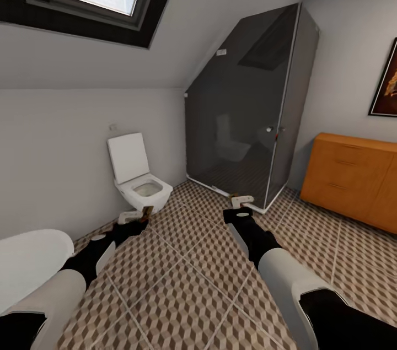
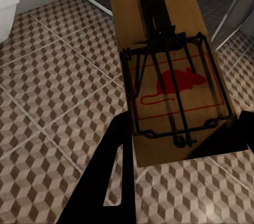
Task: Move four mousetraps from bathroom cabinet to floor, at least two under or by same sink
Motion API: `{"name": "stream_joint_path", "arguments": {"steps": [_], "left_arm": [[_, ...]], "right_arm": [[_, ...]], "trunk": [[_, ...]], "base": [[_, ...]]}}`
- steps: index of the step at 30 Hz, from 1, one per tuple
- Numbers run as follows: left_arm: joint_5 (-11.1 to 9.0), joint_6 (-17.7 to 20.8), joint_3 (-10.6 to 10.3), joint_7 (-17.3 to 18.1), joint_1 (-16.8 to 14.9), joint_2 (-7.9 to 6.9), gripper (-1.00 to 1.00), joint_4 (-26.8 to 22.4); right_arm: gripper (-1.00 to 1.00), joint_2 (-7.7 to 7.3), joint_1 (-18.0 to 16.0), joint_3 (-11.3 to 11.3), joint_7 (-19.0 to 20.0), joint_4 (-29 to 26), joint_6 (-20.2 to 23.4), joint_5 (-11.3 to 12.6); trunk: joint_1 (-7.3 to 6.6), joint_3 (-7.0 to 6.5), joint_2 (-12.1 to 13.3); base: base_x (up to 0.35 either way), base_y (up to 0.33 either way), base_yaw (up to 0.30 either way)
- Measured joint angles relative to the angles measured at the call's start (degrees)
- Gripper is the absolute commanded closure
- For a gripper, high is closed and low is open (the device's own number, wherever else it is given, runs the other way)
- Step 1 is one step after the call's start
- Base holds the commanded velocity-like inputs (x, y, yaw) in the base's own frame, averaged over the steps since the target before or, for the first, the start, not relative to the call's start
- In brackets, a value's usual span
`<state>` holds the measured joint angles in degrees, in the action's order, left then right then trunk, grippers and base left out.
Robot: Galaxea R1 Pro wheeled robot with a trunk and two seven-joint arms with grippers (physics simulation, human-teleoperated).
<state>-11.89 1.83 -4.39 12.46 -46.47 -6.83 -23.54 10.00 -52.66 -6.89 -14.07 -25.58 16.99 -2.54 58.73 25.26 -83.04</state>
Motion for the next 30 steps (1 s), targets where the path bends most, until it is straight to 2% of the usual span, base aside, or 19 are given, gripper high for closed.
{"name": "stream_joint_path", "arguments": {"steps": [2, 6, 14, 17, 22, 26, 30], "left_arm": [[-1.70, -1.93, -0.01, 0.03, 0.01, -0.09, 1.00, 0.18], [-2.84, -4.05, -0.05, 0.07, 0.03, -0.59, 1.00, 0.35], [-3.13, -6.08, -0.07, -0.09, 0.03, -0.63, 1.00, 0.73], [-3.11, -9.17, -0.07, -0.23, 0.03, -0.56, 1.00, 2.05], [-3.17, -18.72, -0.07, -0.18, 0.03, -0.50, 1.00, 6.74], [-3.30, -21.34, -0.08, -0.12, 0.03, -0.52, 1.00, 8.57], [-3.42, -21.63, -0.09, -0.11, 0.03, -0.59, 1.00, 10.44]], "right_arm": [[1.00, 0.00, 0.01, -0.01, -0.01, 0.00, 0.00, 0.00], [1.00, 0.00, 0.01, -0.01, 0.00, 0.00, 0.00, 0.00], [1.00, 0.00, 0.02, -0.01, -0.04, 0.00, 0.00, 0.00], [1.00, 0.00, 0.03, -0.01, -0.05, 0.00, 0.00, 0.00], [1.00, 0.00, 0.02, -0.01, -0.02, 0.00, 0.00, 0.01], [1.00, 0.00, 0.01, 0.00, 0.00, 0.00, 0.00, 0.00], [1.00, 0.00, 0.03, 0.00, 0.00, 0.00, 0.00, 0.01]], "trunk": [[0.00, -0.05, 0.00], [0.00, -0.16, 0.00], [0.00, -0.38, 0.00], [0.00, -0.46, 0.00], [0.00, -0.59, 0.00], [0.00, -0.70, 0.00], [0.00, -0.81, 0.00]], "base": [[0.000, 0.000, 0.268], [0.000, 0.000, 0.268], [0.000, 0.000, 0.268], [0.000, 0.000, 0.268], [0.000, 0.000, 0.268], [0.000, 0.000, 0.268], [0.000, 0.000, 0.268]]}}
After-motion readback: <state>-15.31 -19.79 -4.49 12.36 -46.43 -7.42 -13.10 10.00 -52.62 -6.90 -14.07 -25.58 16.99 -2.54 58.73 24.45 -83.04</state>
